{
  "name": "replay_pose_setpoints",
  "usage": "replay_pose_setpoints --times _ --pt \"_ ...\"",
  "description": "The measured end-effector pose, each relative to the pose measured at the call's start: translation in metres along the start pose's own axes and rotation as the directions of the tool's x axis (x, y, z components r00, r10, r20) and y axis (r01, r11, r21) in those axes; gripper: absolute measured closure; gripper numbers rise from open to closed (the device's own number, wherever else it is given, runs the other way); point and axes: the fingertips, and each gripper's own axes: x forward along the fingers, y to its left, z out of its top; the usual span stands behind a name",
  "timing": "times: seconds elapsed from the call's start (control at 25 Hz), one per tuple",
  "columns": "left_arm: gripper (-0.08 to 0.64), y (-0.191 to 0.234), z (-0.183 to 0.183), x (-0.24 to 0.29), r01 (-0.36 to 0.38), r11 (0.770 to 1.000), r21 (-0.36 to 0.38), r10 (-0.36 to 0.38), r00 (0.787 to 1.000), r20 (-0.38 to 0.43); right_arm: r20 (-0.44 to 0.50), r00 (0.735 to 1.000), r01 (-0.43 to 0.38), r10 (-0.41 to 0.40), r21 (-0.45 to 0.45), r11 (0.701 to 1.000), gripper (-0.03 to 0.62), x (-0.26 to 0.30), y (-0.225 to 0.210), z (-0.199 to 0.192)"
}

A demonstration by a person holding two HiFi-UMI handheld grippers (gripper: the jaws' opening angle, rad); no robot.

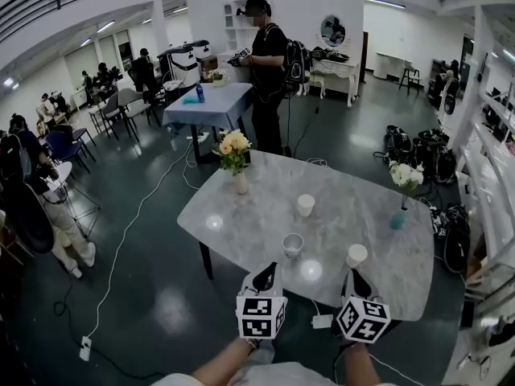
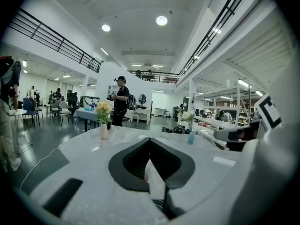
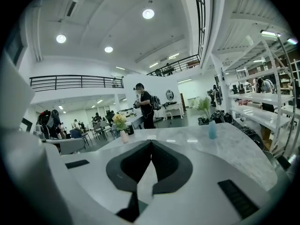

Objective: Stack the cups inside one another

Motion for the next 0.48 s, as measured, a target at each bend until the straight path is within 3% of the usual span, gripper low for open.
replay_pose_setpoints --times 0.48 --pt "0.565 0.05 0.013 0.084 0.042 0.999 -0.009 -0.042 0.997 -0.057 -0.028 0.999 0.016 -0.016 0.023 1.0 0.584 0.094 0.016 0.013"
